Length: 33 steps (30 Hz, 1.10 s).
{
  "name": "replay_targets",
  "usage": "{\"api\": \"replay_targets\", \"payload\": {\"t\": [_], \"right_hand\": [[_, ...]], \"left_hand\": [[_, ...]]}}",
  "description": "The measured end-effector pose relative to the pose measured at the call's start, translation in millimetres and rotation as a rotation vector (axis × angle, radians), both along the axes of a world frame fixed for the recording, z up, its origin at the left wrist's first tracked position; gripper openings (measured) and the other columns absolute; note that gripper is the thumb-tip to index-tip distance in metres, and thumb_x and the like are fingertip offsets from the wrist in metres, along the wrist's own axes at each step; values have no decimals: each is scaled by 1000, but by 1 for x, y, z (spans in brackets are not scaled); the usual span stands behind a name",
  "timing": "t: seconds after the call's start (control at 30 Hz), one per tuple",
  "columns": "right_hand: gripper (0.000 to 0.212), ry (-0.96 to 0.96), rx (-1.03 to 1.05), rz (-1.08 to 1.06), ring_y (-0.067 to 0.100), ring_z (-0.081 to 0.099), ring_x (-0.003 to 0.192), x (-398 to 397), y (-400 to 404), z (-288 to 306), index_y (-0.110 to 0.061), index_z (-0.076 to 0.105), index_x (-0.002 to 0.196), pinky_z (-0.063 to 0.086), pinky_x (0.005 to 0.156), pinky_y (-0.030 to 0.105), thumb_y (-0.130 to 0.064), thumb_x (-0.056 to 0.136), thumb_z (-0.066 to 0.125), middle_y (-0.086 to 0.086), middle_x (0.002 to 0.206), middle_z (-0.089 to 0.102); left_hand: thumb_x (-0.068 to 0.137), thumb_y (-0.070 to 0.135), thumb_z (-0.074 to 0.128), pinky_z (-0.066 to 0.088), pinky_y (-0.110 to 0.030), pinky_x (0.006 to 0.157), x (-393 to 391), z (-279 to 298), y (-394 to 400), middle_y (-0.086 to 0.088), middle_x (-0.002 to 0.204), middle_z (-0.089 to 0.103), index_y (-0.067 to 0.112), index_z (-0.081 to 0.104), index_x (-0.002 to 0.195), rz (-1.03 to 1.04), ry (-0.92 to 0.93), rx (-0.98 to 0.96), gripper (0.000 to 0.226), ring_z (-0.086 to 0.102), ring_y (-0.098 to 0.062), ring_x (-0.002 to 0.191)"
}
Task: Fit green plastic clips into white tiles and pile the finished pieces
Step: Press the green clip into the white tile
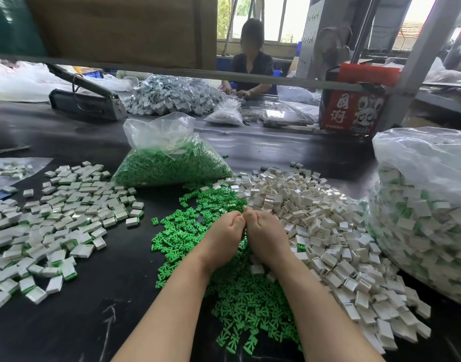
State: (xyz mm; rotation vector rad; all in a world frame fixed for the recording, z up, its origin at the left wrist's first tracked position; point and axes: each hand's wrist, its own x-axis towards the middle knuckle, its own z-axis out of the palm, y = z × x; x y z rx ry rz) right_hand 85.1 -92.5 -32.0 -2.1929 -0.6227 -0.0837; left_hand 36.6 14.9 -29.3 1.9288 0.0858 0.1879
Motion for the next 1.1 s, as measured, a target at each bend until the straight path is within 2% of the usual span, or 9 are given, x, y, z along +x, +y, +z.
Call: {"api": "replay_targets", "payload": {"t": [0.1, 0.17, 0.23, 0.4, 0.6, 0.8, 0.9, 1.0, 1.1], "right_hand": [[50, 0, 15, 3, 21, 52, 61, -2, 0, 1, -16, 47, 56, 37, 58, 36, -42, 92, 24, 3, 62, 58], [52, 0, 23, 6, 20, 51, 60, -2, 0, 2, -18, 46, 54, 34, 56, 35, -43, 93, 23, 2, 61, 57], [58, -3, 19, 13, 20, 50, 57, -1, 0, 1, -19, 45, 52, 32, 55, 33, -41, 102, 26, 0, 58, 55], [58, -16, 7, 12, 20, 48, 55, 1, -1, 1, -18, 45, 52, 34, 56, 33, -34, 105, 29, -1, 55, 51], [55, -26, -10, 0, 21, 51, 62, 1, -2, 1, -21, 46, 54, 31, 58, 32, -31, 105, 30, 3, 63, 56], [52, -35, 6, 5, 21, 51, 63, 1, -3, 2, -18, 48, 58, 34, 58, 35, -29, 105, 29, 4, 65, 57], [50, 105, 129, 59, 15, 44, 55, 3, -7, 5, -12, 51, 61, 35, 57, 34, -25, 105, 32, -1, 57, 50], [47, 325, 373, 121, 7, 36, 46, 3, -11, 9, -12, 50, 62, 32, 50, 25, -23, 106, 34, -7, 50, 43], [45, 388, 441, 138, 8, 35, 44, 4, -13, 10, -11, 47, 64, 32, 47, 23, -22, 105, 34, -6, 47, 39]], "left_hand": [[106, 14, 33, 50, -33, 91, 0, -1, -1, -11, 102, 68, 4, 64, 104, -4, -12, -27, 32, 63, -22, 100], [106, 14, 34, 49, -17, 81, 0, -1, -3, -1, 96, 68, 15, 64, 97, -17, -27, -46, 31, 64, -7, 91], [106, 15, 34, 46, -10, 74, 0, -1, -3, 6, 90, 67, 22, 62, 89, -23, -45, -68, 33, 62, 5, 81], [107, 18, 35, 45, -8, 71, 0, -2, -5, 9, 89, 66, 24, 61, 88, -21, -52, -88, 33, 62, 9, 78], [107, 19, 34, 46, -8, 74, 0, -3, -8, 3, 95, 67, 19, 62, 95, 0, -66, -68, 30, 63, -7, 90], [107, 17, 35, 44, -7, 75, 2, -2, -8, 9, 92, 64, 26, 58, 91, -19, -64, -62, 30, 59, 3, 86], [107, 19, 36, 43, -11, 77, 0, 0, -4, 15, 86, 63, 27, 58, 91, -51, -29, -114, 28, 57, 7, 80], [107, 19, 35, 43, -6, 68, -2, 2, 0, 25, 70, 66, 23, 59, 92, -107, -10, -175, 28, 58, 13, 69], [107, 18, 35, 44, -6, 69, -4, 4, 1, 25, 70, 67, 20, 60, 94, -129, 0, -211, 28, 59, 13, 71]]}}
